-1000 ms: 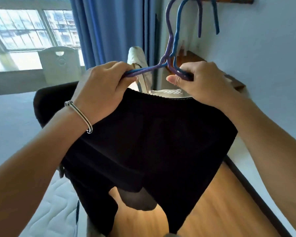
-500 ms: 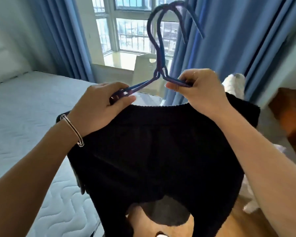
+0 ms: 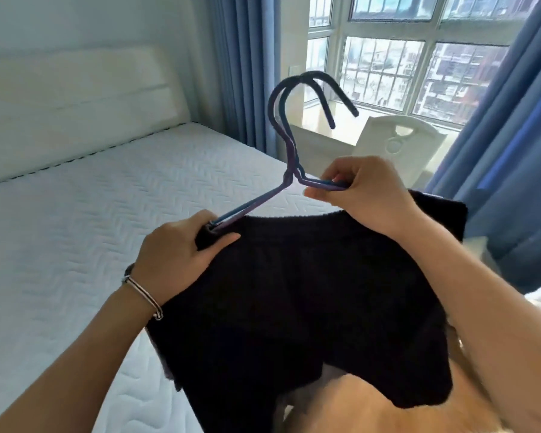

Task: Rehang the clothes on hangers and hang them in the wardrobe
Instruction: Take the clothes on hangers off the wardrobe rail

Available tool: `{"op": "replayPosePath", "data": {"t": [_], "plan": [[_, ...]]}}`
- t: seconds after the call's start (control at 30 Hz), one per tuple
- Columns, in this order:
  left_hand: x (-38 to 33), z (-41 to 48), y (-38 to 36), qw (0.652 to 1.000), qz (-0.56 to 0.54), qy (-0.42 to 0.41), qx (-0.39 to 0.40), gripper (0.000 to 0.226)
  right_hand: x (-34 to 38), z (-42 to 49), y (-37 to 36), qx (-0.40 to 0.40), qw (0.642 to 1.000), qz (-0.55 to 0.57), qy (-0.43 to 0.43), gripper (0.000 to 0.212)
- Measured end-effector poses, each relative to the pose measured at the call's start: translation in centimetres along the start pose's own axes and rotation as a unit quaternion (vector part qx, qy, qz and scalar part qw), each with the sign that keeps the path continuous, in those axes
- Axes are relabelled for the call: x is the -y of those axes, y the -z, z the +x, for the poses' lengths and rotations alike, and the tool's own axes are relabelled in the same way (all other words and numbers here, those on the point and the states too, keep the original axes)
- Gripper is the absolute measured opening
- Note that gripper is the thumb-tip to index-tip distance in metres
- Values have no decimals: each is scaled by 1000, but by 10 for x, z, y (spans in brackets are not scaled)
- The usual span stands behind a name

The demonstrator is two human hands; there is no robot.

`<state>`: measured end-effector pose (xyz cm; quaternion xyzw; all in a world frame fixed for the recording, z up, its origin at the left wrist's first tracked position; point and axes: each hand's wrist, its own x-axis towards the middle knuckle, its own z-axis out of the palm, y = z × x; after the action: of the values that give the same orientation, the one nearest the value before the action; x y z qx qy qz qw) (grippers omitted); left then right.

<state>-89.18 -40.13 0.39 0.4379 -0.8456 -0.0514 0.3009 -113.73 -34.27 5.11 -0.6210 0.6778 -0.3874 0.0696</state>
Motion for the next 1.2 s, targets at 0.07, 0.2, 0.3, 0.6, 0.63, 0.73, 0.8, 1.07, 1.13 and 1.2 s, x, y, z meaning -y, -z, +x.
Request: {"op": "replayPosePath", "data": {"t": [0.07,0.2,0.3,0.6,0.63,0.73,0.8,1.07,1.13,1.2], "plan": [[11,12,1,999,23,-8,-32,55,1,22,-11,13,999,-17,33,19],[27,41,7,992,74,-35,-98,50,-4,63,-18,18,992,-53,111,17],[42,60,6,987,99,-29,-125,51,-22,93,-26,9,982,-116,151,27],[60,116,-11,963,192,70,-176,47,-70,208,-69,60,979,-70,182,34],[60,128,-10,956,212,85,-185,48,-69,223,-71,55,977,-63,196,34],[67,163,-9,937,249,141,-200,45,-66,267,-83,51,976,-43,208,37],[75,179,-14,932,234,200,-193,42,-64,289,-97,61,976,-48,204,40],[121,210,-12,911,216,320,-146,41,-48,350,-151,105,965,-24,238,42],[139,223,-7,912,200,328,-143,41,-37,367,-161,105,965,-19,238,41],[163,233,-6,913,181,341,-130,43,-31,380,-177,112,962,-23,246,38]]}}
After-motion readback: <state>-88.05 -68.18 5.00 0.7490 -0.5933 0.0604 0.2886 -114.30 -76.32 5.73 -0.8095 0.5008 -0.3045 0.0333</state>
